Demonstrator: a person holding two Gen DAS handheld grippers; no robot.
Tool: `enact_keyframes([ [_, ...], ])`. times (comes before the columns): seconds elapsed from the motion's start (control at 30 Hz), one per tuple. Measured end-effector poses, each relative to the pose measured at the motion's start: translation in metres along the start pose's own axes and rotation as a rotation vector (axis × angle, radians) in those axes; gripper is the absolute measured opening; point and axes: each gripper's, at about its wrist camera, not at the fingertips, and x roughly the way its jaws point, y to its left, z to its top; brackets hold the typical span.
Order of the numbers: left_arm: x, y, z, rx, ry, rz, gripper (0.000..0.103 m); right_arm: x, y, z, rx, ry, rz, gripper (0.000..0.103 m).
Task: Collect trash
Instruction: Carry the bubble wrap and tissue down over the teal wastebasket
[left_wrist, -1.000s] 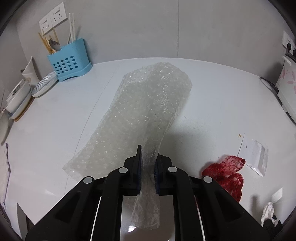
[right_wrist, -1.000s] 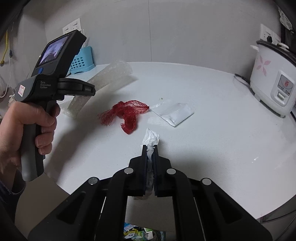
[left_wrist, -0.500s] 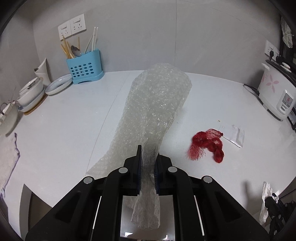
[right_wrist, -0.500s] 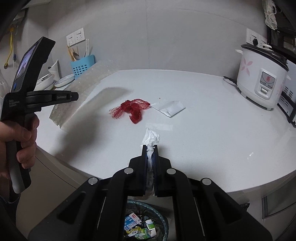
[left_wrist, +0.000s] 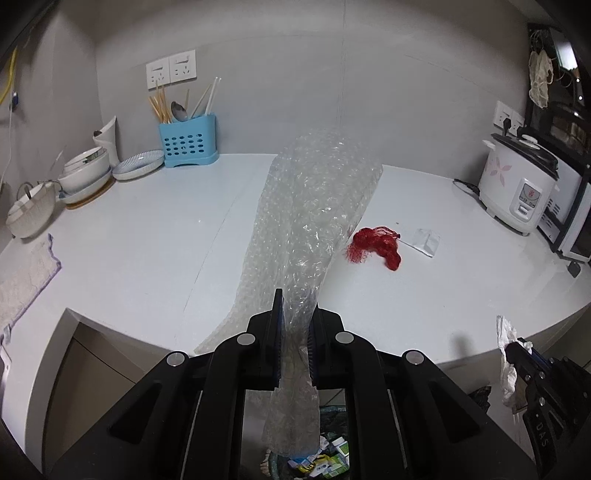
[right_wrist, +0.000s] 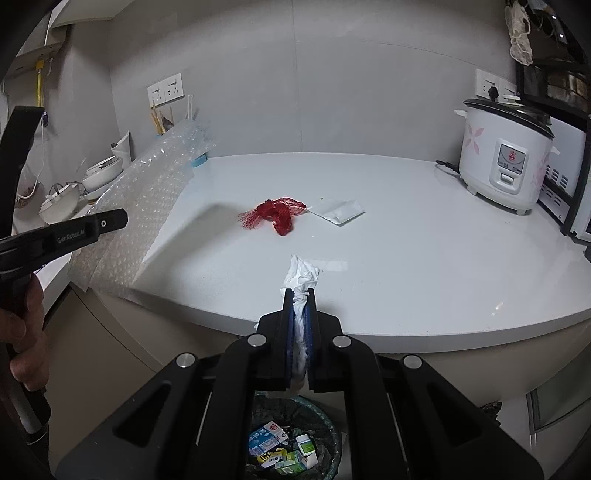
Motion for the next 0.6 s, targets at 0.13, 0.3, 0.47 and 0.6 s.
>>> enact_keyframes([
  [0.13,-0.022,0.001,-0.026,-0.008,-0.028,-0.016,0.01,-0.014,-0.001,-0.011,0.004,-0.023,-0.002,0.004],
  [0.3,-0.044,0.0,-0.063,-0.034,-0.051,-0.024,0.01,-0.027,0.0,-0.024,0.005,-0.033,-0.004,0.004],
  [0.47,-0.06,-0.002,-0.09,-0.039,-0.055,-0.026,0.01,-0.041,0.005,-0.038,-0.007,-0.045,-0.011,0.004],
  [0.6,-0.065,-0.012,-0.109,-0.017,-0.035,-0.039,0.01,-0.051,0.007,-0.05,-0.012,-0.045,-0.015,0.004],
])
